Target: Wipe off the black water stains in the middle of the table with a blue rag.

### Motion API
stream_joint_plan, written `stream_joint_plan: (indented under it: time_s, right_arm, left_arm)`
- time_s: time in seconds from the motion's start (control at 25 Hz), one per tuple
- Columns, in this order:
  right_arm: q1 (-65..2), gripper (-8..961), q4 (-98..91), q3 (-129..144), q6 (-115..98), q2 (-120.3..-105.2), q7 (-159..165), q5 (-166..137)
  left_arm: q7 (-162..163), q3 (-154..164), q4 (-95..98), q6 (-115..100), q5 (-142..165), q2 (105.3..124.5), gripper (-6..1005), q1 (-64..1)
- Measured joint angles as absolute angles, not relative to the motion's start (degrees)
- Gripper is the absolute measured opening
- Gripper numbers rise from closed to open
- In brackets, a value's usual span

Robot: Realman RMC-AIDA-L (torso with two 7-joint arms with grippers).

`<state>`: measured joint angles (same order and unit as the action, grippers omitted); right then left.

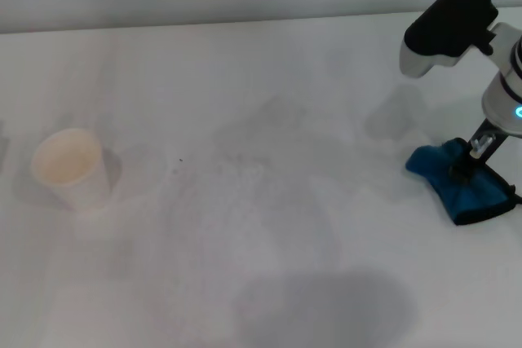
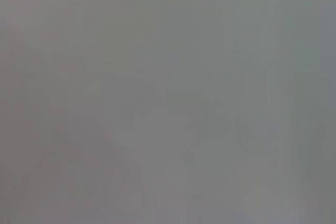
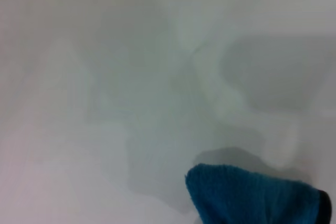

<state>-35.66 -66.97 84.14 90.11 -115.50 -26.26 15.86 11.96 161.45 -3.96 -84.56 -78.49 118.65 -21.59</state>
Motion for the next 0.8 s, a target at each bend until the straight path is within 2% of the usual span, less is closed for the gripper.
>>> stream_joint_plan:
  time_s: [0.4, 0.64, 0.8]
  right_arm:
    - [-35.56, 96, -66.84, 84.41, 92.09, -115.43, -28.73, 19.30]
    - [-35.08, 273, -69.69, 84.34, 92.16, -115.35, -29.10, 19.28]
    - [-33.46, 462, -75.46, 82.69, 91.79, -115.17, -29.81, 19.27]
  left_arm:
    - [11.95, 161.45, -4.04, -84.39, -78.49, 118.65, 661, -21.77]
    - [11.95, 161.46, -4.05, -84.37, -78.48, 118.65, 661, -21.80]
    - [11.95, 161.46, -4.04, -84.37, -78.48, 118.65, 661, -21.72]
